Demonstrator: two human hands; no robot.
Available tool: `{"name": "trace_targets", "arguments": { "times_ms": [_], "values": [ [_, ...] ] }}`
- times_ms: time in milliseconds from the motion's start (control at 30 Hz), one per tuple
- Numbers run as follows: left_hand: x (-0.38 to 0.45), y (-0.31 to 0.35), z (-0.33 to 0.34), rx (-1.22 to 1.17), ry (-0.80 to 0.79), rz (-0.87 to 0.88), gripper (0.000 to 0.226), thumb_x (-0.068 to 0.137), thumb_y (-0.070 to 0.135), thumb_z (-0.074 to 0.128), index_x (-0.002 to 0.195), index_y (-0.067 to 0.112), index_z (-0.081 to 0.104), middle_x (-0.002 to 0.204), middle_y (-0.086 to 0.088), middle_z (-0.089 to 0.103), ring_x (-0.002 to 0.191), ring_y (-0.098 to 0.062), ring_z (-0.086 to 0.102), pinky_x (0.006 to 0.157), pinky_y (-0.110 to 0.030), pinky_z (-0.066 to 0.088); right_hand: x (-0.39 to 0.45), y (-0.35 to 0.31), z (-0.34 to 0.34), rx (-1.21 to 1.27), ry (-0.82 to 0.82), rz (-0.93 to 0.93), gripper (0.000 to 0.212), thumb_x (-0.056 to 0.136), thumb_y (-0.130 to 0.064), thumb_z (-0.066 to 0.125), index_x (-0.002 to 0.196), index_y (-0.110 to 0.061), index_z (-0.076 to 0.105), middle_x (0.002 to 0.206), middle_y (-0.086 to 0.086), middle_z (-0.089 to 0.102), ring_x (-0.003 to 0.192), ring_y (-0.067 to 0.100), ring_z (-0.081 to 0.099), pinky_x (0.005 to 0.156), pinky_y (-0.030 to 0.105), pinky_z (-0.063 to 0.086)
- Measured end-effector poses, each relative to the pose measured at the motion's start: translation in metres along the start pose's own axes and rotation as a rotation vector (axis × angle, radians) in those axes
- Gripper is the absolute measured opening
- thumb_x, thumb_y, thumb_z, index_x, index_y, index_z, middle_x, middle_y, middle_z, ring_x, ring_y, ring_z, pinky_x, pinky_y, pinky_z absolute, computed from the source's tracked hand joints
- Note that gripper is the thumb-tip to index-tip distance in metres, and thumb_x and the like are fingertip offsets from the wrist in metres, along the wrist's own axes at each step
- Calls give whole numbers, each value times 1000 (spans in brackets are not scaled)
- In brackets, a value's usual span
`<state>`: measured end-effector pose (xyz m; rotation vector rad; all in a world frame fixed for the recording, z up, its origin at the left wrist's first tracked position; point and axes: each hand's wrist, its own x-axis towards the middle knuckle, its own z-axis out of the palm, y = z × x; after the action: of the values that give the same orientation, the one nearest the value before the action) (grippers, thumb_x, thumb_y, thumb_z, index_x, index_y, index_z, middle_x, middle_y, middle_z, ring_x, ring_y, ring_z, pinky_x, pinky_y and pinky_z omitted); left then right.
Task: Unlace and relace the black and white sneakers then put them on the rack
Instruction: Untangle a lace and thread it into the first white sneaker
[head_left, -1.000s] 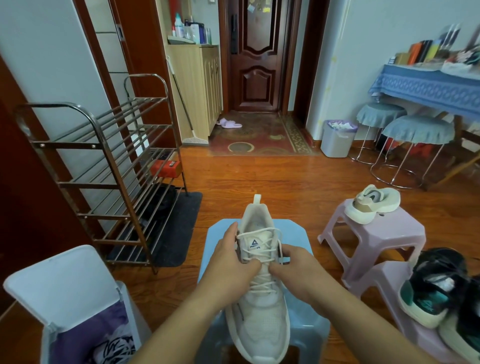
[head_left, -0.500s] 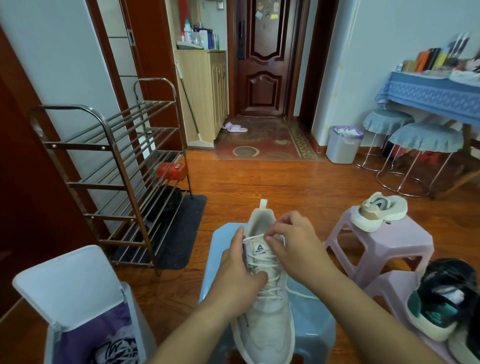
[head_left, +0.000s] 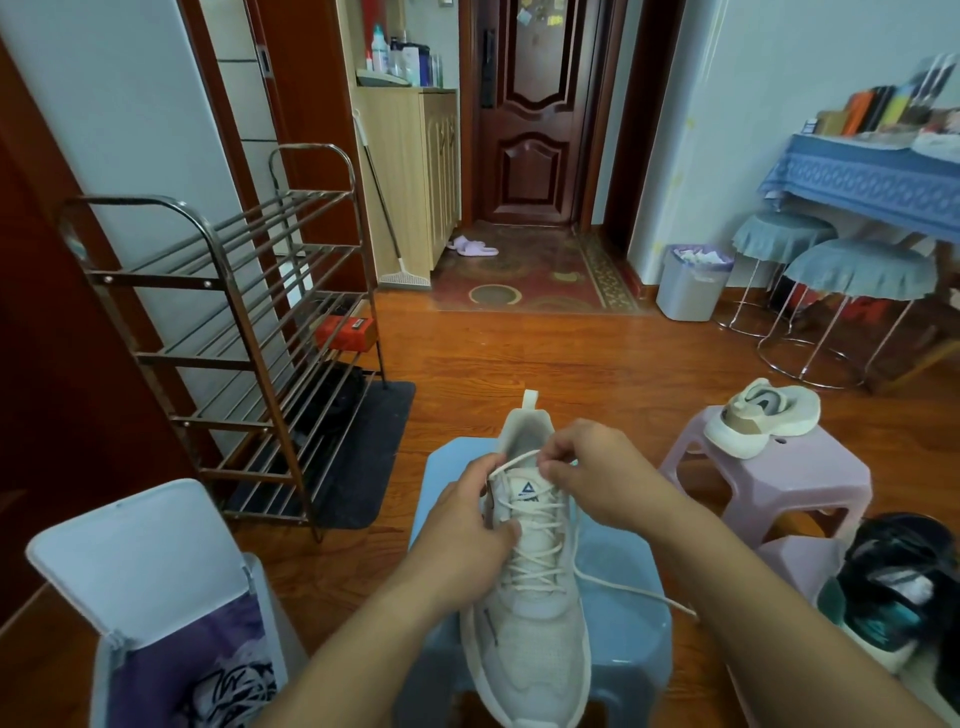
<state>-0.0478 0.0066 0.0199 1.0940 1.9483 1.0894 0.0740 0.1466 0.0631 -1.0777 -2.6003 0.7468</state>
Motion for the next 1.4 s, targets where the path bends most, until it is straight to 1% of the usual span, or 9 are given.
{"name": "trace_targets", "arguments": {
  "times_ms": [233,300,433,667,900,1033,1100,1233,1400],
  "values": [
    [-1,1,-3,2,-27,-41,66,91,29,67,137,64,34,135,13,51,118,-9,60,99,-42,55,-7,9,4,117,66,47,15,96,-22,64,84,-29,69,102,-2,64,94,14,58,75,28,40],
    [-4,3,-2,1,-25,-42,67,91,30,66,138,63,32,133,15,52,116,-6,59,97,-39,56,-17,10,9,312,156,130,8,95,-27,65,101,-32,68,114,-2,63,96,11,60,77,30,48],
    [-11,2,5,-2,49,-75,75,89,33,65,148,56,25,128,17,53,113,-8,61,96,-40,56,-52,5,32,606,0,273,57,88,-21,72,133,-39,43,118,-14,59,102,8,64,87,35,57],
    [-15,13,15,193,182,-81,48,84,31,58,129,43,46,96,14,64,88,-14,65,79,-41,58,-59,-3,45,396,45,256,36,85,-11,58,114,-30,67,98,-12,70,85,6,65,71,25,54],
    [-18,9,15,85,130,-83,56,90,36,56,142,46,38,119,19,61,109,-12,62,93,-43,56,-60,3,44,516,15,338,27,86,-17,59,106,-29,70,94,-8,74,86,14,70,81,40,60],
    [-15,6,14,126,130,-32,51,93,34,57,136,53,36,102,29,51,105,-8,61,93,-42,55,-58,10,47,638,-68,331,30,89,-16,62,114,-31,71,100,-12,75,93,9,71,87,38,60],
    [-12,5,11,48,117,-39,54,93,36,59,140,52,38,121,26,49,115,-7,57,101,-41,52,-57,14,42,725,-128,338,30,90,-23,67,119,-32,69,107,-15,74,100,8,70,92,36,58],
    [5,6,0,-91,229,100,23,98,32,64,120,36,71,121,18,64,114,1,58,104,-32,49,-47,22,24,499,-9,304,12,94,-34,67,104,-27,68,88,-5,72,75,6,64,61,16,48],
    [10,12,-4,-75,359,172,18,99,18,63,86,22,74,86,13,72,85,4,63,75,-20,49,-37,30,12,361,-26,261,24,98,-29,63,78,-17,69,60,-5,57,50,8,44,50,24,37]
  ]
}}
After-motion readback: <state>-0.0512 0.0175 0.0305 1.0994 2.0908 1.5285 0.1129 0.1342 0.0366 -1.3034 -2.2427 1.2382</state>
